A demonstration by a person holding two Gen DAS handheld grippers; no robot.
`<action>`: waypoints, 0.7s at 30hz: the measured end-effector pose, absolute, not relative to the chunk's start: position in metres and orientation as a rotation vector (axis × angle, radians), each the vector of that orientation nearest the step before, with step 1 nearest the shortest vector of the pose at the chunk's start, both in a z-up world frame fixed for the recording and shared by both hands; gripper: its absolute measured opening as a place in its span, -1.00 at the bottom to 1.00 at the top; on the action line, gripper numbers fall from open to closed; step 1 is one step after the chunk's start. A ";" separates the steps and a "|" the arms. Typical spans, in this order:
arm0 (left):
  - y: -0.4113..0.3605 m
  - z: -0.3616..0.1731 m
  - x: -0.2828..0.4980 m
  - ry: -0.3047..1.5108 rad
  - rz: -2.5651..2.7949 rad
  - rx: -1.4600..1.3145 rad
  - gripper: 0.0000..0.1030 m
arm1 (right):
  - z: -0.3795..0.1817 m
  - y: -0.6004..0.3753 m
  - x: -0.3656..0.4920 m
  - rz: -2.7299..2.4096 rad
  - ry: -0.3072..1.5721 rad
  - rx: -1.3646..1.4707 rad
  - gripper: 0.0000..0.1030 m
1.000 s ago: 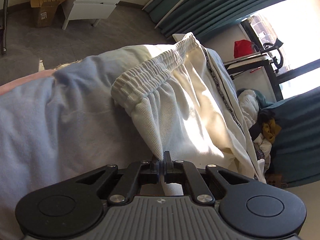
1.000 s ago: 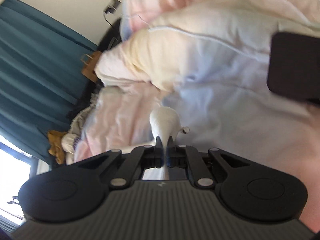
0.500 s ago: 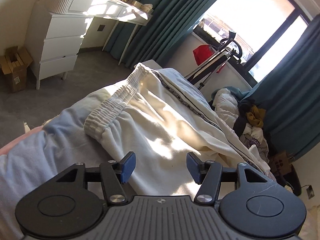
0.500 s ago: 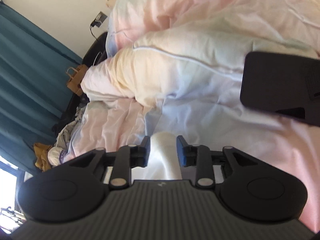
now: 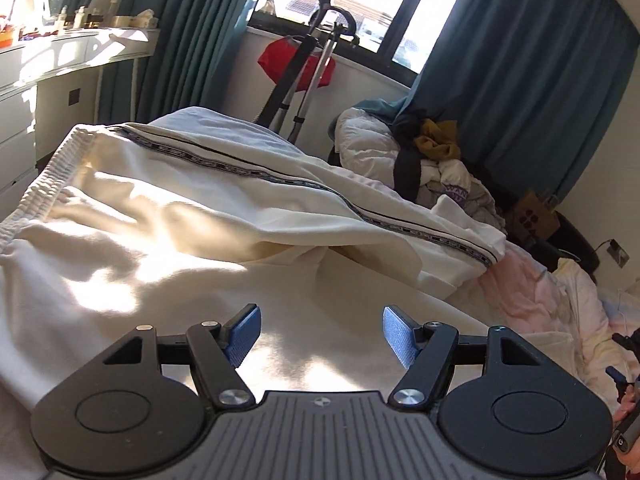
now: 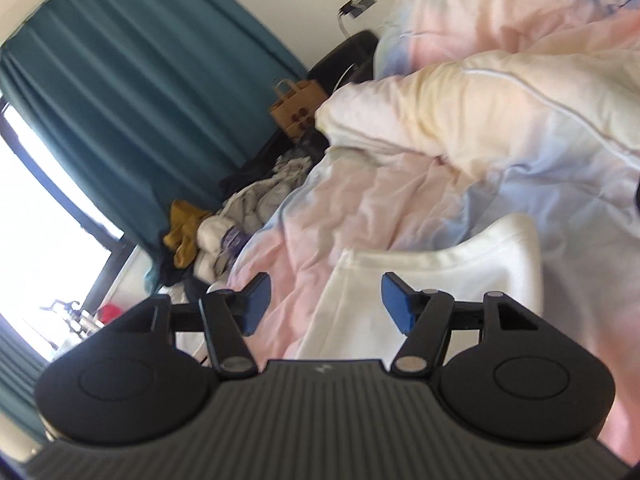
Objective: Fold clothes
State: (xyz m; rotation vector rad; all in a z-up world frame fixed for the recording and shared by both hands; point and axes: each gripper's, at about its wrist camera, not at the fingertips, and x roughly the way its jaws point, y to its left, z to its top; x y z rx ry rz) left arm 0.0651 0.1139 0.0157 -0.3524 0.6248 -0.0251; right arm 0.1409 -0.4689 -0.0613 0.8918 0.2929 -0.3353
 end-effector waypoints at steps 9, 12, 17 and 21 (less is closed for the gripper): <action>0.043 -0.040 0.129 0.661 -0.136 -0.201 0.36 | -0.064 -0.408 0.182 -0.088 0.407 0.795 0.26; 0.033 -0.055 0.136 0.659 -0.139 -0.144 0.36 | -0.069 -0.391 0.194 -0.021 0.436 0.762 0.25; 0.028 -0.073 0.144 0.668 -0.121 -0.107 0.36 | -0.077 -0.371 0.225 0.025 0.460 0.724 0.25; 0.035 -0.081 0.149 0.689 -0.099 -0.139 0.36 | -0.086 -0.365 0.250 0.037 0.461 0.718 0.25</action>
